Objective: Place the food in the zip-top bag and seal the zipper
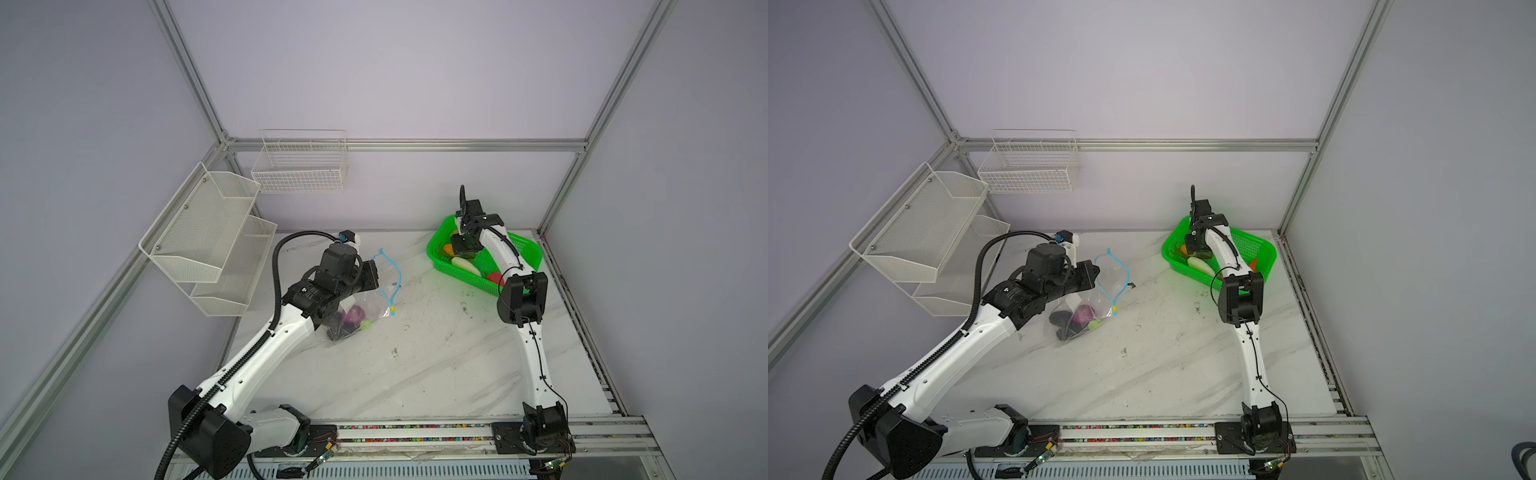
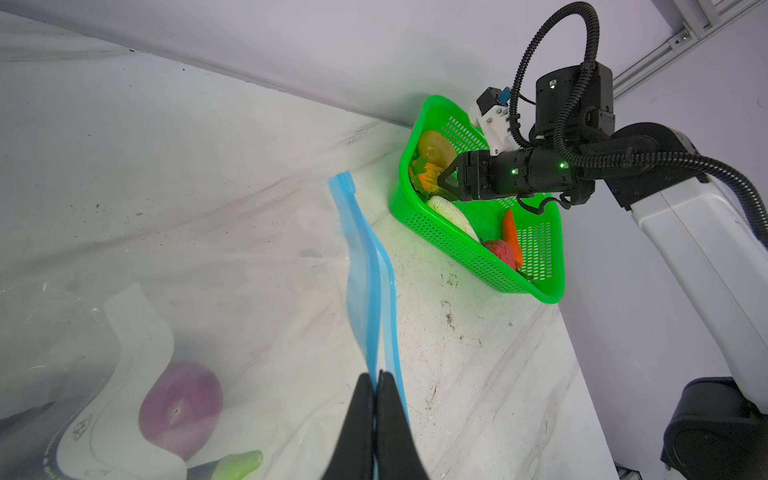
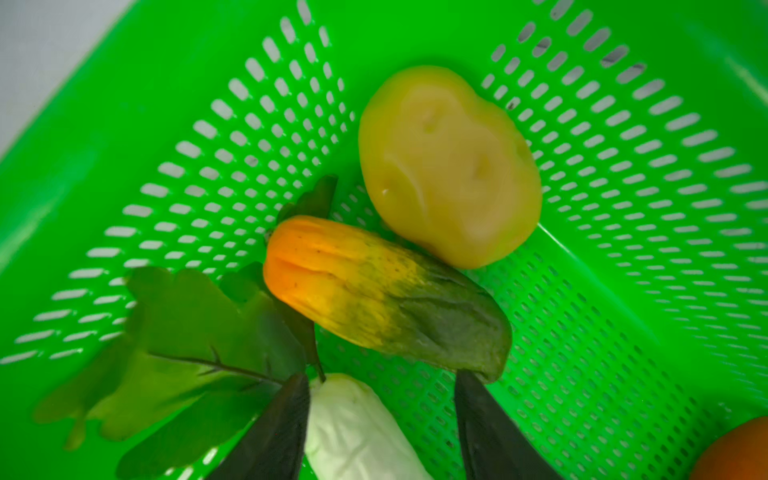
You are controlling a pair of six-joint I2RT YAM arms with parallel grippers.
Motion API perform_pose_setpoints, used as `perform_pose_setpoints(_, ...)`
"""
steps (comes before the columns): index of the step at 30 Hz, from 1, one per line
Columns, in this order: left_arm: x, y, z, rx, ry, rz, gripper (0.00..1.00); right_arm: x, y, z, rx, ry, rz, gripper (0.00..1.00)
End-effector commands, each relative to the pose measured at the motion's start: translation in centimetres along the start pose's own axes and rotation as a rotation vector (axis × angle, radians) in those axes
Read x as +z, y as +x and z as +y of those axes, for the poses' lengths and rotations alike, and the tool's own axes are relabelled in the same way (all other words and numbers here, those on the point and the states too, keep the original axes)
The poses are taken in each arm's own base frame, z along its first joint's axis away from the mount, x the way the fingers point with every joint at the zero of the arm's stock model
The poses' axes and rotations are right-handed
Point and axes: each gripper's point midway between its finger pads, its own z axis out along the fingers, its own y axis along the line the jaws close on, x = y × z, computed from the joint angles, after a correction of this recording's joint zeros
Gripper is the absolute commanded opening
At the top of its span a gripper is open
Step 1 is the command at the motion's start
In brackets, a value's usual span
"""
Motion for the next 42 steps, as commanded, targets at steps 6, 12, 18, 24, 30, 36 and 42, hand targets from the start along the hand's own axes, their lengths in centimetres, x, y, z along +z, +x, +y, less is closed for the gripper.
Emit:
perform_pose_setpoints(6, -0.5, -0.8, -0.6, 0.013, 0.033, -0.034, 0.0, -4.3, 1.0, 1.0, -0.066, -0.168, 0.01, 0.68)
perform_pose_setpoints(12, -0.9, -1.1, -0.8, 0.021, 0.035, -0.04, 0.0, -4.2, 2.9, 1.8, -0.114, -0.249, 0.067, 0.64)
perform_pose_setpoints(18, -1.1, -1.1, -0.9, 0.021, 0.038, -0.041, 0.0, -1.5, 5.8, 1.1, -0.112, -0.204, 0.171, 0.6)
perform_pose_setpoints(24, -1.1, -1.0, -0.7, 0.018, 0.035, -0.042, 0.0, -0.4, 6.2, 0.6, -0.112, -0.162, 0.194, 0.7)
perform_pose_setpoints(30, -1.0, -0.8, -0.6, 0.012, 0.032, -0.037, 0.0, 1.7, 6.7, 1.3, -0.121, -0.143, 0.229, 0.71)
perform_pose_setpoints(36, -1.1, -0.9, -0.7, 0.014, 0.031, -0.04, 0.0, 2.4, 6.5, 1.1, -0.111, -0.125, 0.224, 0.62)
perform_pose_setpoints(42, -0.7, -0.8, -0.7, 0.01, 0.032, -0.029, 0.0, 2.5, 6.0, 1.7, -0.111, -0.134, 0.207, 0.56)
